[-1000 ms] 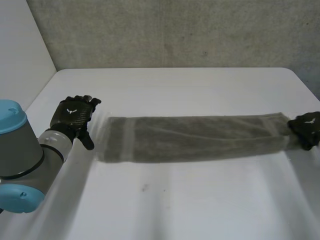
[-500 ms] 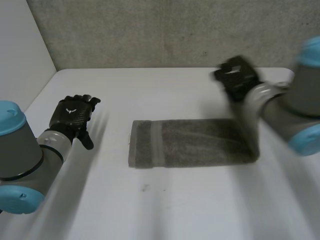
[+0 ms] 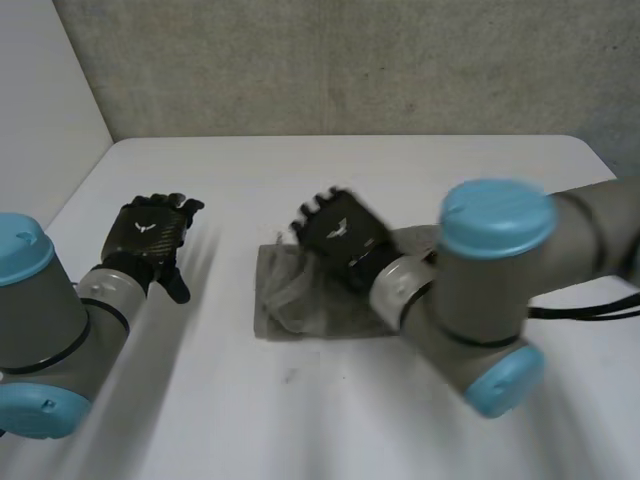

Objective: Fold the towel.

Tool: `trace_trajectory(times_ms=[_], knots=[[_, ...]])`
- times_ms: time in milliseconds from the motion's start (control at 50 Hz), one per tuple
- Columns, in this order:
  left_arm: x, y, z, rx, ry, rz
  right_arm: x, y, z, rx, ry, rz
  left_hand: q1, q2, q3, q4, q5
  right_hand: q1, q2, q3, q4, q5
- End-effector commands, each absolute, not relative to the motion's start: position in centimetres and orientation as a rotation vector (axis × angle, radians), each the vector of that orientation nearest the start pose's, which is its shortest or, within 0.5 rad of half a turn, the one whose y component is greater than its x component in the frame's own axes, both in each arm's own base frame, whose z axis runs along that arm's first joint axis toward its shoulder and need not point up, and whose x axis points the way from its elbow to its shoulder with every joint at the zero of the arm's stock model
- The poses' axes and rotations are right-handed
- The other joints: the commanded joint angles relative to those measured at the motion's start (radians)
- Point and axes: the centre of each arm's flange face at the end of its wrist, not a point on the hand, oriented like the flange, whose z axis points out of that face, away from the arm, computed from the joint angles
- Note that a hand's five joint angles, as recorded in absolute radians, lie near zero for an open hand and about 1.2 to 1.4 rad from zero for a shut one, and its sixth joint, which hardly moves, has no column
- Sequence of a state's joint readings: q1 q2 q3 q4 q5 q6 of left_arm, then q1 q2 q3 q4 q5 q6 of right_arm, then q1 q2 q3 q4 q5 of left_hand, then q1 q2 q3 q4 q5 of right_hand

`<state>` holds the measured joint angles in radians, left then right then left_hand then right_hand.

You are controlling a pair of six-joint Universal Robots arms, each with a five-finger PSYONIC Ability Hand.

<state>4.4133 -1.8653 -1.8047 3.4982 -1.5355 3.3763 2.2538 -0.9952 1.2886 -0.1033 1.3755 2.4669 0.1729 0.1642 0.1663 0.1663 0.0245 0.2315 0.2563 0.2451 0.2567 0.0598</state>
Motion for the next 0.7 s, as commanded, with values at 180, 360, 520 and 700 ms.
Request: trace_trajectory(times_ms=[180, 360, 520, 700], knots=[[-29.8, -24.2, 20.7, 0.962, 2.270, -2.297, 26.4, -26.4, 16.8, -1.250, 2.083, -1.737, 0.005, 0.014, 0.012, 0.012, -0.021, -0.057, -0.082, -0.071, -0.082, -0.060], [-32.9, -23.2, 20.3, 1.067, 2.259, -2.334, 25.3, -27.2, 14.1, -1.292, 2.106, -1.766, 0.008, 0.017, 0.015, 0.015, -0.018, 0.102, 0.077, 0.088, 0.077, 0.099], [-32.2, -23.0, 19.5, 1.039, 2.290, -2.278, 24.0, -28.4, 12.6, -1.433, 2.142, -1.807, 0.005, 0.014, 0.012, 0.012, -0.021, 1.162, 1.137, 1.149, 1.137, 1.159], [-29.0, -24.1, 19.1, 0.805, 2.287, -2.171, 28.6, -28.9, 18.6, -1.589, 1.813, -2.094, 0.002, 0.010, 0.008, 0.008, -0.025, 1.165, 1.140, 1.151, 1.140, 1.162]])
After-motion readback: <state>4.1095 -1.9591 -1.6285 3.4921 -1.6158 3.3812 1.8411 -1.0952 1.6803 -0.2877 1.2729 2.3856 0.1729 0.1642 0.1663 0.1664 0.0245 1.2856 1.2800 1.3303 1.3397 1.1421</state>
